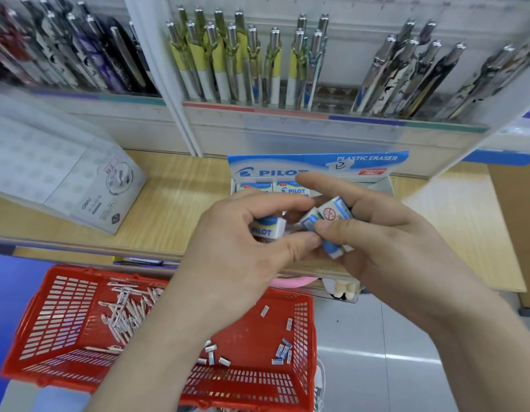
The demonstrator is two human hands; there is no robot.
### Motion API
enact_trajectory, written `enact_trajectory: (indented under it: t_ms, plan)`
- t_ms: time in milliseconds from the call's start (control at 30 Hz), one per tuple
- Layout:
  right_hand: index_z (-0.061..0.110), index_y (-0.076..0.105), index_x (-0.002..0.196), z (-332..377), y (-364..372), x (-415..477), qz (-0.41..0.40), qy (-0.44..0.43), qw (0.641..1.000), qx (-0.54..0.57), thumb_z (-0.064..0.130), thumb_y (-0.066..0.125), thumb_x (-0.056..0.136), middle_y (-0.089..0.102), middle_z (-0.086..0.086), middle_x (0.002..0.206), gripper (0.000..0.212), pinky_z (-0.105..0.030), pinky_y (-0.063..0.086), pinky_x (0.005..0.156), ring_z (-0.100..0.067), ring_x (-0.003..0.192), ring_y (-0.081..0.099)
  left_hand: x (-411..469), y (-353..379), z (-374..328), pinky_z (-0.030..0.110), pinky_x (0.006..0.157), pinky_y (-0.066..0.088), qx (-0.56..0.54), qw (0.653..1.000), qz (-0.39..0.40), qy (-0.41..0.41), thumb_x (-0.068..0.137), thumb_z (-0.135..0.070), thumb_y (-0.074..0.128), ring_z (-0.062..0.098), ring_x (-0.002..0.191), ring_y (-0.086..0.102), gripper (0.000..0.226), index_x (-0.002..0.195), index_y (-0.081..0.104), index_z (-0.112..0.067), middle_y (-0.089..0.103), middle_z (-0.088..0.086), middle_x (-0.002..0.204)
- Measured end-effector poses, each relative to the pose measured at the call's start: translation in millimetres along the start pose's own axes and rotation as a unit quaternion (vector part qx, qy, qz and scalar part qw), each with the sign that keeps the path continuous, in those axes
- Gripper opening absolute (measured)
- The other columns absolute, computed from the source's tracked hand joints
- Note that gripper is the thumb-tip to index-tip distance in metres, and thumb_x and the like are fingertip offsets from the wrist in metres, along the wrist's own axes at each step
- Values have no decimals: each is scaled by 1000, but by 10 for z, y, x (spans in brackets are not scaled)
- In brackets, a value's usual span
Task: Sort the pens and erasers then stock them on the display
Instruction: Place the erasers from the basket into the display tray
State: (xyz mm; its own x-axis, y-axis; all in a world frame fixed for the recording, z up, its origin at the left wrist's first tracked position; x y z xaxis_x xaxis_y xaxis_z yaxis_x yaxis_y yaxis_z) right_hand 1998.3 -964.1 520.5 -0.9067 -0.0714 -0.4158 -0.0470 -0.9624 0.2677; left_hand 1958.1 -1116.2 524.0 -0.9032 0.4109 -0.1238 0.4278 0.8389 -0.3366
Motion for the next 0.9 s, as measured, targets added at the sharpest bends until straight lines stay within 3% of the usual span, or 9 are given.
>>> enact_trajectory:
  t_ms: [133, 233, 300, 367, 533, 700, 800, 900]
  plan:
    - [22, 65, 119, 19, 46, -9, -27, -4, 1000, -4, -4, 51, 86, 72, 0, 106, 44, -40, 54, 87, -21, 96, 70, 18, -18, -27, 10, 52, 39, -39, 999, 20, -21, 59, -28, 82, -2, 50, 49, 24, 79, 69, -24, 57, -19, 59]
    - [15, 70, 106, 74, 41, -11, -73, -6, 996, 50, 1, 47, 92, 71, -11, 99, 31, -32, 57, 64, -22, 78, 70, 18, -44, 10, 16, 51, 42, -59, 998, -31, -6, 53, -33, 87, 3, 55, 50, 33, 76, 65, -25, 60, -12, 63]
    - [13, 72, 97, 90, -10, -13, -115, -17, 992, 41, 11, 53, 93, 70, -9, 88, 20, -24, 48, 50, -18, 64, 62, -4, -61, 14, 14, 52, 43, -79, 993, -92, 5, 53, -31, 87, 1, 58, 53, 32, 74, 63, -27, 63, -12, 67]
    - [11, 72, 93, 69, -34, -6, -108, -21, 993, 32, 17, 66, 85, 68, -7, 80, 12, -19, 40, 45, -14, 58, 52, -36, -40, 10, 10, 55, 42, -76, 988, -135, 27, 54, -28, 85, -2, 62, 54, 32, 73, 59, -28, 63, -15, 71]
    - [8, 72, 96, 9, 57, -2, -42, -16, 997, 62, 14, 80, 67, 59, -10, 69, 31, -14, 35, 41, -10, 50, 45, -112, 117, -29, 6, 51, 36, 3, 984, -165, 65, 59, -28, 83, -1, 57, 49, 36, 77, 52, -27, 57, -20, 71]
    - [19, 76, 93, 57, 51, -20, -70, -26, 997, 25, 19, 68, 70, 57, -2, 68, 25, -18, 32, 46, -9, 52, 39, -135, 80, -57, 7, 51, 36, 3, 994, -108, 35, 57, -33, 80, -1, 53, 49, 27, 78, 62, -32, 58, -15, 67]
    - [22, 76, 97, 123, 16, -49, -61, -37, 995, -73, 13, 67, 80, 55, 2, 66, 21, -16, 27, 43, -7, 47, 33, -122, -36, -66, 15, 48, 39, -26, 998, -51, 29, 68, -34, 75, 2, 51, 45, 37, 102, 65, -43, 59, -10, 75]
    - [17, 71, 105, 187, 7, -55, -11, -30, 993, -113, 7, 69, 79, 60, 1, 67, 29, -6, 34, 45, -1, 44, 47, -108, -94, -105, 0, 57, 37, 4, 1000, 1, 31, 72, -31, 78, -10, 61, 55, 35, 104, 69, -41, 65, -24, 80]
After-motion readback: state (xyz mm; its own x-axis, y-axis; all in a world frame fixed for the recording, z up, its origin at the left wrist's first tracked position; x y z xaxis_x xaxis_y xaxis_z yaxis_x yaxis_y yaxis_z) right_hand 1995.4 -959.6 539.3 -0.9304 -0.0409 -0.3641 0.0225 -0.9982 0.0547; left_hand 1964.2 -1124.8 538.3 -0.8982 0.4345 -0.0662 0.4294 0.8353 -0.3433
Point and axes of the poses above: each hand's wrist, its own x-axis towards the middle knuckle, its own y-axis out of the palm, z = x × y, the point moved 1 cm from there along x, towards the middle knuckle
